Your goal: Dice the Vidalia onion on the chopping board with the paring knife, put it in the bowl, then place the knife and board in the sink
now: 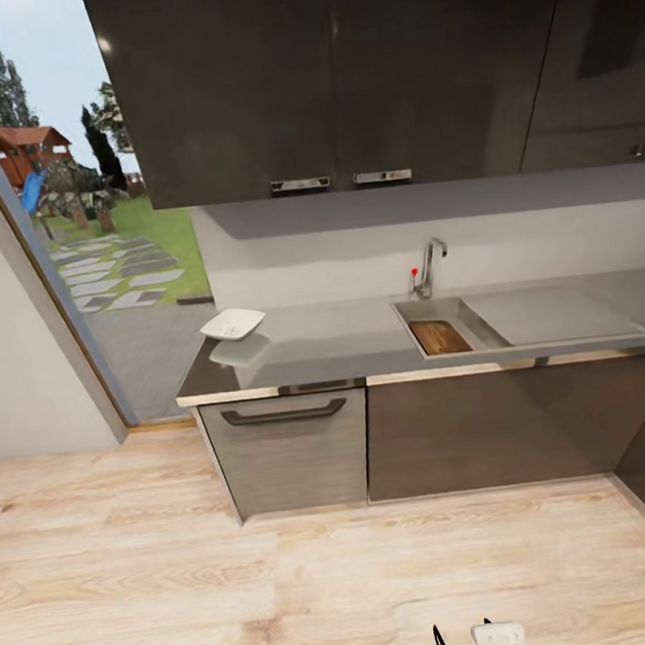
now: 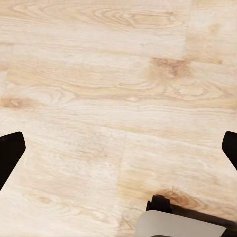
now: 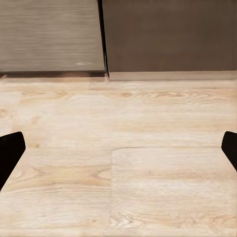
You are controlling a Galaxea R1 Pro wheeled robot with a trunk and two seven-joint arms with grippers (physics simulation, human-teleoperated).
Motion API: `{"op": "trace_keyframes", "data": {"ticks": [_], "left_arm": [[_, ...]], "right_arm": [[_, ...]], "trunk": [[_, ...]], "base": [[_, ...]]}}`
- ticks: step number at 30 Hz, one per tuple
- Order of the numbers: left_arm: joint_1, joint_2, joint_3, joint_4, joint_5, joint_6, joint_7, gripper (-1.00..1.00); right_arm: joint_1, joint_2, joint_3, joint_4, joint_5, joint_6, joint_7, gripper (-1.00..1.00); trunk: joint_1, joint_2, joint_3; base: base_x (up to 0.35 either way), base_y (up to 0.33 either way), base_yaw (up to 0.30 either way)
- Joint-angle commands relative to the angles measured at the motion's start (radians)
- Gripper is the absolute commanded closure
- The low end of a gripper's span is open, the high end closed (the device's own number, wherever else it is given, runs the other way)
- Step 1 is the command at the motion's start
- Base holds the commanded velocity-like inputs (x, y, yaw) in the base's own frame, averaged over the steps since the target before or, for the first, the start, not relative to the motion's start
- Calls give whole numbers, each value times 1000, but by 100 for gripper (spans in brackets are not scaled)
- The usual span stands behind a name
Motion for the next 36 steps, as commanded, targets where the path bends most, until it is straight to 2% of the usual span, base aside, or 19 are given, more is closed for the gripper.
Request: {"op": "trace_keyframes", "data": {"ticks": [1, 10, 13, 14, 15, 18, 19, 21, 22, 27, 30, 36], "left_arm": [[-2, 0, 2, 4, 7, -8, -3, -100], [-2, 1, 2, 4, 7, -8, -3, -100], [-2, 0, 2, 4, 7, -8, -3, -100], [-2, 0, 2, 4, 7, -8, -3, -100], [-2, 0, 2, 4, 7, -8, -3, -100], [-2, 1, 2, 4, 7, -8, -3, -100], [-2, 0, 2, 4, 7, -8, -3, -100], [-2, 1, 2, 4, 7, -8, -3, -100], [-2, 1, 2, 4, 7, -8, -3, -100], [-2, 0, 2, 4, 7, -8, -3, -100], [-2, 0, 2, 4, 7, -8, -3, -100], [-2, 1, 2, 4, 7, -8, -3, -100]], "right_arm": [[-1, 0, -8, 1, 10, -3, -3, -100], [-1, 0, -9, 1, 11, -2, -3, -100], [2, -20, -8, 4, 11, 27, -6, -100], [15, -33, -7, 4, 11, 60, -6, -100], [51, -52, -8, 4, 11, 132, -4, -100], [138, -68, -8, 5, 10, 246, -3, -100], [189, -69, -8, 5, 10, 271, -3, -100], [237, -66, -8, 5, 8, 298, -4, -100], [254, -63, -9, 5, 7, 339, -4, -100], [271, -55, -10, -1, 7, 525, -1, -100], [272, -54, -11, -5, 9, 537, 0, -100], [274, -55, -12, -40, 9, 468, 0, -100]], "trunk": [[1, -2, -1], [1, -2, 13], [1, -2, 15], [1, -2, 15], [1, -2, 15], [1, -2, 16], [1, -2, 16], [1, -2, 16], [1, -2, 16], [1, -2, 16], [1, -2, 16], [1, -2, 16]], "base": [[0, 0, 0], [0, 0, 0], [0, 0, 0], [0, 0, 0], [0, 0, 0], [0, 0, 0], [0, 0, 0], [0, 0, 0], [0, 0, 0], [0, 0, 0], [0, 0, 0], [0, 0, 0]]}}
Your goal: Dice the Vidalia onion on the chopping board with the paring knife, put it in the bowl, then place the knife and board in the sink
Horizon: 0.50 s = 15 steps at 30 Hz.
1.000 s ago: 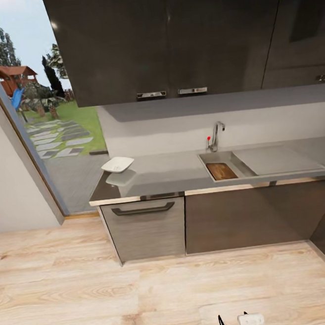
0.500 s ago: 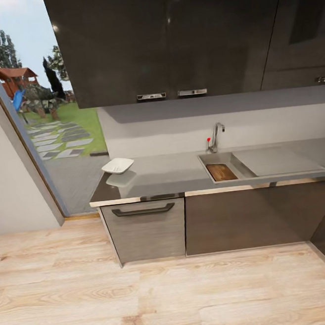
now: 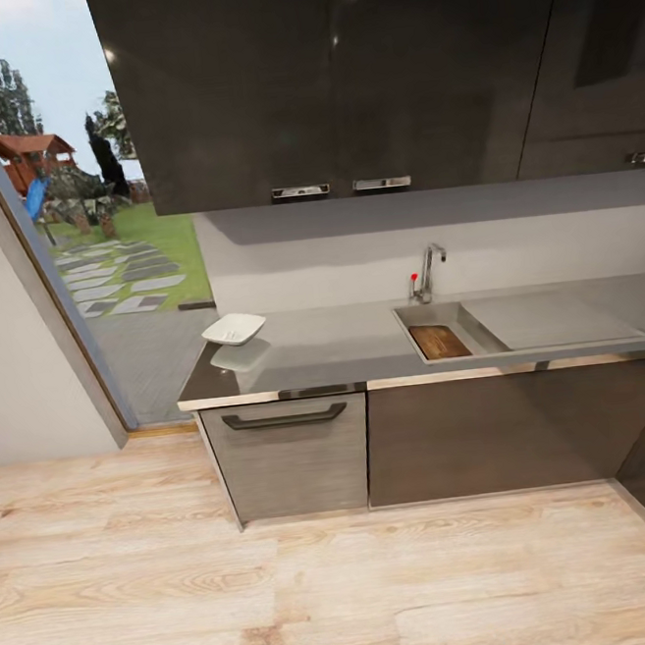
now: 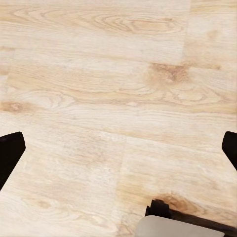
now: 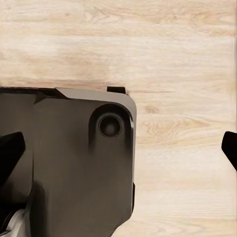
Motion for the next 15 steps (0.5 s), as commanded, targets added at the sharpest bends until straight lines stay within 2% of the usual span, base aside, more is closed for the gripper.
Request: {"op": "trace_keyframes", "data": {"ticks": [1, 15], "left_arm": [[-2, 0, 2, 4, 7, -8, -3, -100], [-2, -3, 2, 4, 7, -8, -3, -100]], "right_arm": [[-1, 0, -8, 0, 10, -10, -2, -100], [-1, 0, -8, -1, 10, -16, -2, -100]], "trunk": [[1, -2, -2], [1, -2, -2]], "base": [[0, 0, 0], [0, 0, 0]]}}
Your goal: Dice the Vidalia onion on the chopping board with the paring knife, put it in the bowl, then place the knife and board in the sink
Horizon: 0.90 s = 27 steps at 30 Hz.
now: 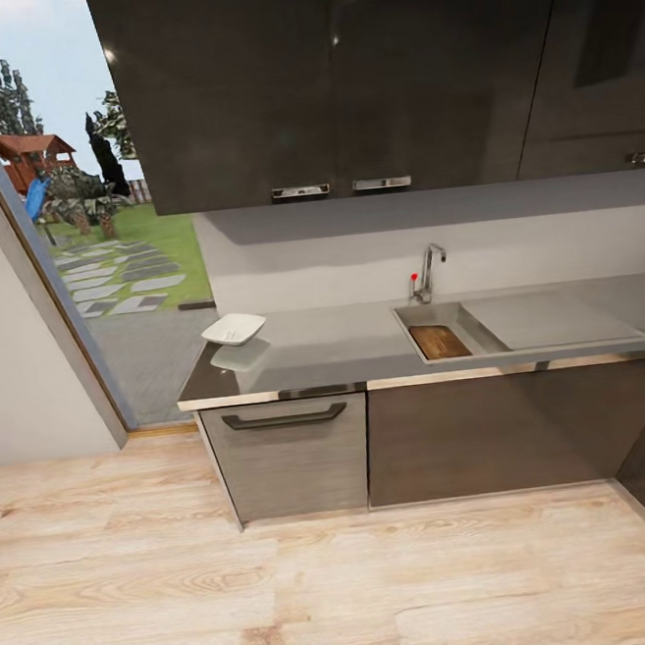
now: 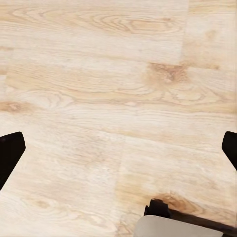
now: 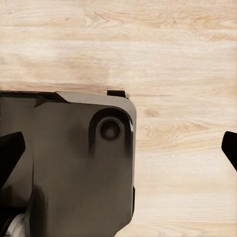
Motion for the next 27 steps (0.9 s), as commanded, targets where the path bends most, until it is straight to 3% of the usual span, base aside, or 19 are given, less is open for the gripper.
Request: {"op": "trace_keyframes", "data": {"ticks": [1, 5, 7, 10, 12, 15, 23, 25, 27], "left_arm": [[-2, -3, 2, 4, 6, -8, -4, -100], [-2, -32, 0, 6, 6, -2, -3, -100], [-2, -45, -1, 8, 7, 46, -2, -100], [14, -48, 1, 9, 8, 328, -4, -100], [41, -23, 2, 9, 7, 565, -7, -100], [114, 12, 2, 9, 8, 693, -7, -100], [210, 80, 2, 9, 10, 702, -20, -100], [228, 83, 2, 9, 10, 656, -80, -100], [248, 89, 3, 9, 10, 577, -184, -100]], "right_arm": [[-1, 0, -8, 1, 10, -4, -2, -100], [-1, 0, -8, 1, 10, -4, -2, -100], [-1, 0, -8, 1, 10, -4, -2, -100], [-1, 0, -8, 1, 10, -4, -2, -100], [-1, 0, -8, 1, 10, -4, -2, -100], [-1, 0, -8, 1, 10, -4, -2, -100], [-1, 0, -8, 1, 10, -4, -2, -100], [-1, 0, -8, 1, 10, -4, -2, -100], [-1, 0, -8, 1, 10, -4, -2, -100]], "trunk": [[1, -2, -2], [1, -2, -2], [1, -2, -2], [1, -2, -2], [1, -2, -2], [1, -2, -2], [1, -2, -2], [1, -2, -2], [1, -2, -2]], "base": [[0, 0, 0], [0, 0, 0], [0, 0, 0], [0, 0, 0], [0, 0, 0], [0, 0, 0], [0, 0, 0], [0, 0, 0], [0, 0, 0]]}}
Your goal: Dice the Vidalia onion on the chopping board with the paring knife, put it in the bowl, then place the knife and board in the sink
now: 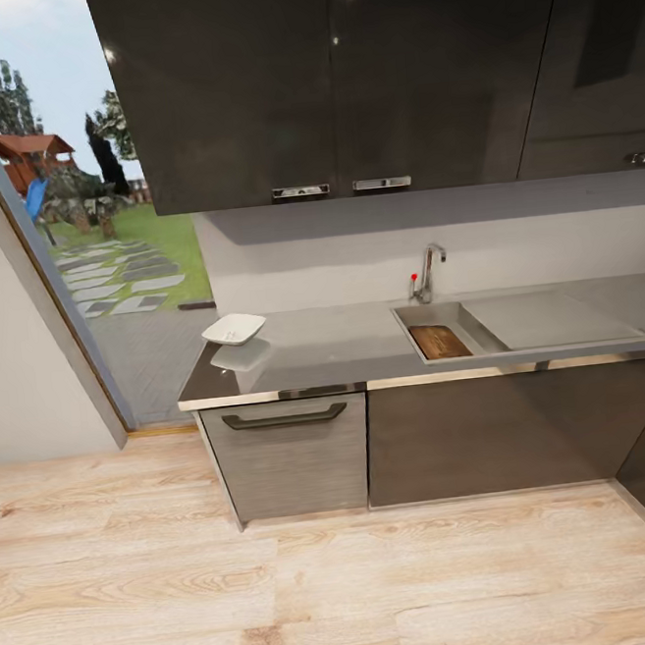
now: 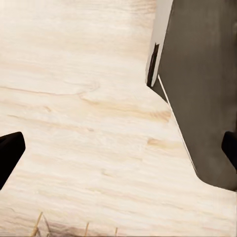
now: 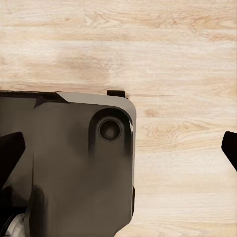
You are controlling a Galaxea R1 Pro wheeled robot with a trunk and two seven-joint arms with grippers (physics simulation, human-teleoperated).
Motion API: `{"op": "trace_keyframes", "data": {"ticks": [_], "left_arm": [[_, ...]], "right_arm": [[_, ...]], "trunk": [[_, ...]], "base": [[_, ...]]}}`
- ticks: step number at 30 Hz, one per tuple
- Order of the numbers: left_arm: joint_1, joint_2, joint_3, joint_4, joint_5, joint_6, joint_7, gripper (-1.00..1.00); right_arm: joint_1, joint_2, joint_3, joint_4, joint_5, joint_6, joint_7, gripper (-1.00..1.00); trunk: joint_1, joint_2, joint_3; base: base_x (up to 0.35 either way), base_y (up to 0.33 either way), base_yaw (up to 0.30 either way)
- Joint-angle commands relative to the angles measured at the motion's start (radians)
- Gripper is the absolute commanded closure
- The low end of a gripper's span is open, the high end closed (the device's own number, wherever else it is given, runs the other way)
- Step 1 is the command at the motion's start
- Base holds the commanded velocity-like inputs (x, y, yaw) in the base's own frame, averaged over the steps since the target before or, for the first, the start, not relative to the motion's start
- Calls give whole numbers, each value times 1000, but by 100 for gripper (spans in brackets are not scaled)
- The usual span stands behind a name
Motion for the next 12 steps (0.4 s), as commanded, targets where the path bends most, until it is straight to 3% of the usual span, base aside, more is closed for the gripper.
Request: {"op": "trace_keyframes", "data": {"ticks": [1, 2, 4, 8, 12], "left_arm": [[12, 10, 2, 2, 7, -52, -75, -100], [26, 18, 2, 2, 7, -86, -132, -100], [49, 34, 2, 1, 7, -112, -178, -100], [60, 44, 2, 0, 6, -124, -196, -100], [62, 28, 3, -4, 5, -126, -197, -100]], "right_arm": [[-1, 0, -8, 1, 10, -4, -2, -100], [-1, 0, -8, 1, 10, -4, -2, -100], [-1, 0, -8, 1, 10, -4, -2, -100], [-1, 0, -8, 1, 10, -4, -2, -100], [-1, 0, -8, 1, 10, -4, -2, -100]], "trunk": [[1, -2, -2], [1, -2, -2], [1, -2, -2], [1, -2, -2], [1, -2, -2]], "base": [[0, 0, 0], [0, 0, 0], [0, 0, 0], [0, 0, 0], [0, 0, 0]]}}
